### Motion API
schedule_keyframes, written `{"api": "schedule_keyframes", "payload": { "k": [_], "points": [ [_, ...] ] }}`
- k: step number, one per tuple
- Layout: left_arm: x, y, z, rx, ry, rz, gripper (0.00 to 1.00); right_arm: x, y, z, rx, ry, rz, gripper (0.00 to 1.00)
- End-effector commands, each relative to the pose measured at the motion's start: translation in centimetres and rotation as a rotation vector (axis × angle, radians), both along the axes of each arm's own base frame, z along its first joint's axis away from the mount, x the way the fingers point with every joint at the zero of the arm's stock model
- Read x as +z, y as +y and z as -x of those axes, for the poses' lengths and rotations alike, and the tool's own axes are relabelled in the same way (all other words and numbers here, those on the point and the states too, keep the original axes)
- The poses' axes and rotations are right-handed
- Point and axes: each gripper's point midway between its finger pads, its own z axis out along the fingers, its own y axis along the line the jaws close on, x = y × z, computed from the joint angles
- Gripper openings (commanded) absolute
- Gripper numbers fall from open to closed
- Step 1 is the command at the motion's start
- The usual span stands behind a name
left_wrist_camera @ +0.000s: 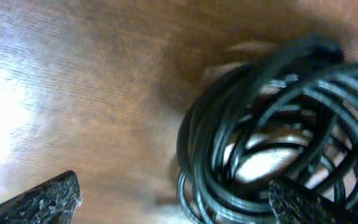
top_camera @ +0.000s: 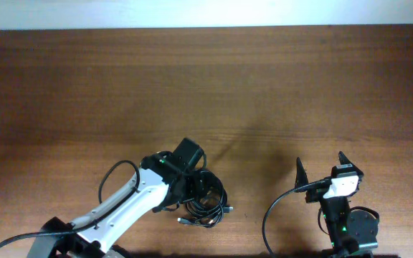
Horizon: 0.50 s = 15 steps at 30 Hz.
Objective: Untangle cables
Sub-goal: 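Grasp the black cable coil with the left gripper and lift it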
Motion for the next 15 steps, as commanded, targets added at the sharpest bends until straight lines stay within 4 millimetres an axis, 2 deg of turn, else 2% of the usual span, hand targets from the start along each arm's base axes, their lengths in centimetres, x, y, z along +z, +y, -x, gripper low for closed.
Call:
{"api": "schedule_keyframes", "payload": {
  "k": [1, 7, 9, 10, 11, 12, 15],
  "points": [
    [-1.0, 0.1, -0.3, 0.063, -0.027, 0.0, 0.99, -0.2, -0.4, 0.0, -0.021, 0.002, 0.008, 0.99],
    [-1.8, -0.2, -0.8, 0.082, -0.054, 0.019, 1.0, -0.2, -0.4, 0.0, -0.021, 0.002, 0.009, 0.99],
    [-1.8, -0.1, -1.0, 0.083, -0.062, 0.011, 0.84, -0.2, -0.4, 0.0, -0.021, 0.002, 0.008, 0.99],
    [-1.8, 0.0, -1.0, 0.084, -0.066, 0.007, 0.71, -0.2, -0.4, 0.0, -0.021, 0.002, 0.008, 0.99],
    [-1.8, 0.0, -1.1, 0.084, -0.068, 0.009, 0.66, -0.2, -0.4, 0.0, -0.021, 0.002, 0.008, 0.99],
    [-1.8, -0.2, -1.2, 0.084, -0.072, 0.014, 0.56, -0.2, -0.4, 0.0, -0.021, 0.002, 0.008, 0.99],
    [-1.8, -0.2, -1.3, 0.084, -0.075, 0.018, 0.44, -0.2, -0.4, 0.0, -0.021, 0.002, 0.008, 0.99]
  ]
}}
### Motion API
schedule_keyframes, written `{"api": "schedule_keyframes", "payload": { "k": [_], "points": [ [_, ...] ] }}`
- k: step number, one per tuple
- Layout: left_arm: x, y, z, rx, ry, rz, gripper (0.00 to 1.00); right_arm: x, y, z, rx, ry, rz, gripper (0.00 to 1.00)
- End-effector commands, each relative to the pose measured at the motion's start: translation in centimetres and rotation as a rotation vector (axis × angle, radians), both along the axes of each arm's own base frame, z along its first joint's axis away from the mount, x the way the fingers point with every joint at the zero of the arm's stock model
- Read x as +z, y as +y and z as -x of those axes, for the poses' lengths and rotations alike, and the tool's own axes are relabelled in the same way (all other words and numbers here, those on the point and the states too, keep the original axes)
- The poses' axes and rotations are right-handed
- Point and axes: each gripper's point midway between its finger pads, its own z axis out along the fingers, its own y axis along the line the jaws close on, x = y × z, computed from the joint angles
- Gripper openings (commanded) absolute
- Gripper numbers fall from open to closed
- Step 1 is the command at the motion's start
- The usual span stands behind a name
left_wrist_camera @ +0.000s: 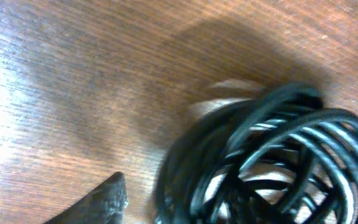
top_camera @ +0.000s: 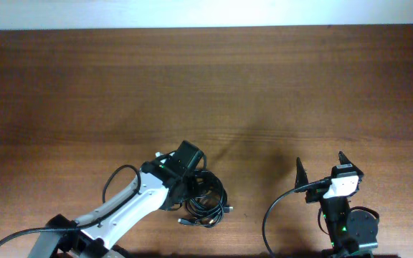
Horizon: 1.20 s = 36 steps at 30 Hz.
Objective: Untangle cables
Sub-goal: 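Grasp the black cable coil with the left gripper and lift it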
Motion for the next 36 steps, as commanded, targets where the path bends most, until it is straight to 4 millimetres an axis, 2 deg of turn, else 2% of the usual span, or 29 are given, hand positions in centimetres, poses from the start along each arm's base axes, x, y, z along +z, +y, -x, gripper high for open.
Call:
{"api": "schedule_keyframes", "payload": {
  "k": [1, 5, 6, 8, 9, 10, 13, 17, 19, 23, 26, 29, 36],
  "points": [
    [-0.5, 0.4, 0.2, 0.008, 0.006, -0.023, 0.43, -0.2, -0.4, 0.0, -0.021, 0.002, 0.008, 0.99],
    [-0.5, 0.4, 0.2, 0.007, 0.005, -0.023, 0.45, -0.2, -0.4, 0.0, -0.021, 0.002, 0.008, 0.99],
    [-0.5, 0.3, 0.2, 0.007, 0.004, -0.022, 0.48, -0.2, -0.4, 0.0, -0.021, 0.002, 0.008, 0.99],
    [-0.4, 0.4, 0.1, 0.008, 0.0, -0.023, 0.56, -0.2, -0.4, 0.0, -0.021, 0.002, 0.008, 0.99],
    [-0.4, 0.3, 0.0, 0.007, -0.002, -0.023, 0.69, -0.2, -0.4, 0.0, -0.021, 0.002, 0.008, 0.99],
    [-0.5, 0.4, -0.1, 0.008, -0.007, -0.026, 0.72, -0.2, -0.4, 0.0, -0.021, 0.002, 0.008, 0.99],
    [-0.6, 0.3, -0.2, 0.006, -0.01, -0.033, 0.7, -0.2, -0.4, 0.0, -0.021, 0.002, 0.008, 0.99],
    [-1.1, -0.1, 0.2, -0.015, -0.001, -0.04, 0.6, -0.2, -0.4, 0.0, -0.021, 0.002, 0.008, 0.99],
    [-1.4, -0.3, 0.4, -0.028, 0.008, -0.047, 0.47, -0.2, -0.4, 0.0, -0.021, 0.002, 0.008, 0.99],
    [-1.8, -0.3, 0.7, -0.033, 0.023, -0.058, 0.45, -0.2, -0.4, 0.0, -0.021, 0.002, 0.008, 0.99],
    [-1.8, -0.4, 0.5, -0.033, 0.018, -0.052, 0.26, -0.2, -0.4, 0.0, -0.021, 0.002, 0.008, 0.99],
    [-1.8, -1.0, 0.5, -0.036, 0.021, -0.022, 0.0, -0.2, -0.4, 0.0, -0.021, 0.002, 0.008, 0.99],
    [-1.7, -1.4, 0.6, -0.01, 0.034, 0.004, 0.0, -0.2, -0.4, 0.0, -0.021, 0.002, 0.008, 0.99]
  ]
}}
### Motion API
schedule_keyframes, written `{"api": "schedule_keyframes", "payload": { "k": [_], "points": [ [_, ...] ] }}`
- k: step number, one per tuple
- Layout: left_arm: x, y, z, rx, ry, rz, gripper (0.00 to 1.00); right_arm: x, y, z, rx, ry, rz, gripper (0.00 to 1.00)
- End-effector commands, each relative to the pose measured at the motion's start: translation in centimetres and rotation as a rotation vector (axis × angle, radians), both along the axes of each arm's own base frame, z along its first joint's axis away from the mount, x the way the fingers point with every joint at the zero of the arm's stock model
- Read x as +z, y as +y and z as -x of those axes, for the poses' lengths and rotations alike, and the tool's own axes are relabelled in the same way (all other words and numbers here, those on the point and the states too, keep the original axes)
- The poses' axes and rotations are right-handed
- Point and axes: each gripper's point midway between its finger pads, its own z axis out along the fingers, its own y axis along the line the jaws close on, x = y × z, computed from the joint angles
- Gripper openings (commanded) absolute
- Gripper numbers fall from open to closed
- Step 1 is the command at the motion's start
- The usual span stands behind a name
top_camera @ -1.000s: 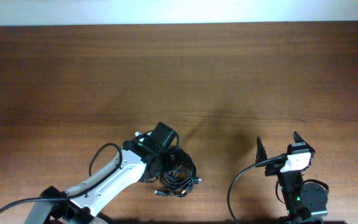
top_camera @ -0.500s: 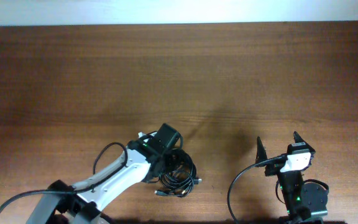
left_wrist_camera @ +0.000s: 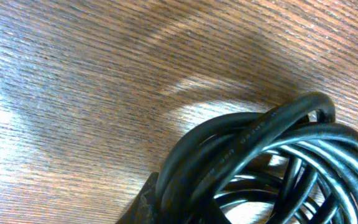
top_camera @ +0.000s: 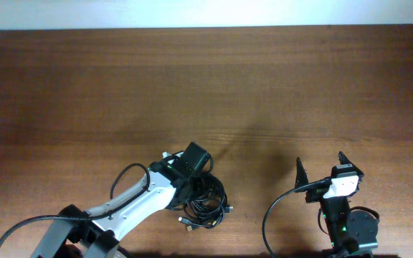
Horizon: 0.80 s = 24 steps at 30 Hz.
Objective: Untangle cables
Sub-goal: 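Grasp the black cable coil with the left gripper and lift it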
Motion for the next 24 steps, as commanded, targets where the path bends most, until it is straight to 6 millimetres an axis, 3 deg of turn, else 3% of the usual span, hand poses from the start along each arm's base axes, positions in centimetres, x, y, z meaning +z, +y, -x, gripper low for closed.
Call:
{"api": "schedule_keyframes", "payload": {
  "k": [1, 6, 12, 19, 24],
  "points": [
    [-0.4, -0.3, 0.6, 0.025, 0.037, 0.017, 0.0, -0.2, -0.4, 0.0, -0.021, 0.002, 0.008, 0.99],
    [1.1, -1.2, -0.5, 0.039, 0.018, 0.089, 0.0, -0.2, -0.4, 0.0, -0.021, 0.002, 0.008, 0.99],
    [5.0, -2.2, -3.7, -0.05, -0.146, 0.14, 0.0, -0.2, -0.4, 0.0, -0.021, 0.002, 0.008, 0.99],
    [12.5, -2.7, -7.4, -0.12, -0.406, 0.15, 0.0, -0.2, -0.4, 0.0, -0.021, 0.002, 0.008, 0.99],
    [15.8, -2.2, -7.9, -0.099, -0.503, 0.168, 0.0, -0.2, -0.4, 0.0, -0.02, 0.0, 0.008, 0.99]
  ]
}}
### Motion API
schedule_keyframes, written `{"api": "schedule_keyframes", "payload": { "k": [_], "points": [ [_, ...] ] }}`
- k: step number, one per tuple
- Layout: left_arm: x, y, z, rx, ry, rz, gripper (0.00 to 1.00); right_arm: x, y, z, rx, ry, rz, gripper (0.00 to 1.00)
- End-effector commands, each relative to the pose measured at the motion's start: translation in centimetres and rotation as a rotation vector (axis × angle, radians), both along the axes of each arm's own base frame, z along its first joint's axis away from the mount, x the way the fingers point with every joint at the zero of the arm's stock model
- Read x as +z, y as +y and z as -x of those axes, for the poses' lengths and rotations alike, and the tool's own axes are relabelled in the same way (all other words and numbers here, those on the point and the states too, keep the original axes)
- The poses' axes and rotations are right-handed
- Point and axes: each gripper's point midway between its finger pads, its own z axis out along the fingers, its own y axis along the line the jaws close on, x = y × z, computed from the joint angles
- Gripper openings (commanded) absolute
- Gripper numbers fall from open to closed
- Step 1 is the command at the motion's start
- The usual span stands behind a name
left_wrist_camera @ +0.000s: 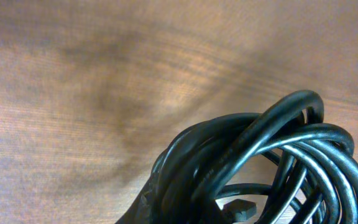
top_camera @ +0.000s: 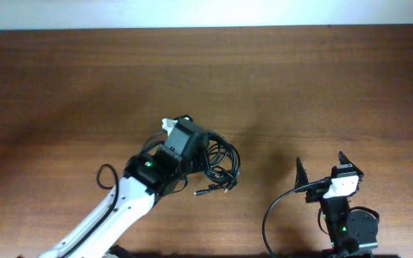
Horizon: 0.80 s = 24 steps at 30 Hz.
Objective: Untangle cables
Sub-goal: 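Grasp the black cable coil with the left gripper and lift it, then move the right gripper toward the hanging cables below the left gripper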
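Note:
A tangled bundle of black cables (top_camera: 219, 159) hangs from my left gripper (top_camera: 201, 162), which is shut on one side of the coil. In the left wrist view the loops (left_wrist_camera: 272, 155) fill the lower right, one dark finger (left_wrist_camera: 143, 210) presses against them, and a plug end (left_wrist_camera: 238, 208) shows inside the coil. The wood under the loops looks blurred, so the bundle seems raised off the table (top_camera: 63, 86). Two loose plug ends (top_camera: 208, 191) trail below the coil. My right gripper (top_camera: 321, 168) stands open and empty, well to the right of the bundle.
The right arm's base (top_camera: 350, 226) and its own black lead (top_camera: 271, 215) sit at the front right edge. A pale wall strip (top_camera: 206, 13) runs along the table's far edge.
My left gripper, still shut on the bundle, has moved away from the front edge toward the table's middle, carrying the coil with it. The right arm has not moved.
At first my left gripper was open over the coil near the front edge. It then stood lower, with its jaws around the coil's left side. It was then shut on the loops, and now it holds the bundle farther back and higher.

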Motion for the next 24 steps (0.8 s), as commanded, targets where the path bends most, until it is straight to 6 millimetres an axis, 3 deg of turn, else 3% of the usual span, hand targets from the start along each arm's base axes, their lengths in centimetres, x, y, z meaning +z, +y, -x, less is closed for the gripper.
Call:
{"api": "schedule_keyframes", "payload": {
  "k": [1, 4, 10, 13, 18, 24],
  "points": [
    [3.6, 0.6, -0.9, 0.015, -0.117, 0.014, 0.0, -0.1, -0.4, 0.0, -0.02, -0.001, 0.008, 0.99],
    [4.8, 0.6, -1.0, 0.016, -0.148, 0.035, 0.0, 1.0, 0.6, 0.0, 0.034, -0.048, -0.001, 0.99],
    [6.3, 0.7, -0.8, 0.025, -0.18, 0.069, 0.0, 4.3, 5.8, 1.9, 0.356, -0.179, -0.013, 0.99],
    [6.5, 1.2, -1.0, 0.064, -0.177, 0.089, 0.0, 5.1, 6.5, 2.5, 0.404, -0.127, -0.166, 0.99],
    [6.4, 2.0, -1.4, 0.097, -0.154, 0.116, 0.0, 6.9, 7.2, 4.0, 0.455, -0.065, -0.185, 0.99],
    [5.7, 4.2, -1.6, 0.316, -0.064, 0.197, 0.0, 10.0, 8.3, 6.3, 0.526, 0.087, -0.257, 0.99]
  ]
}}
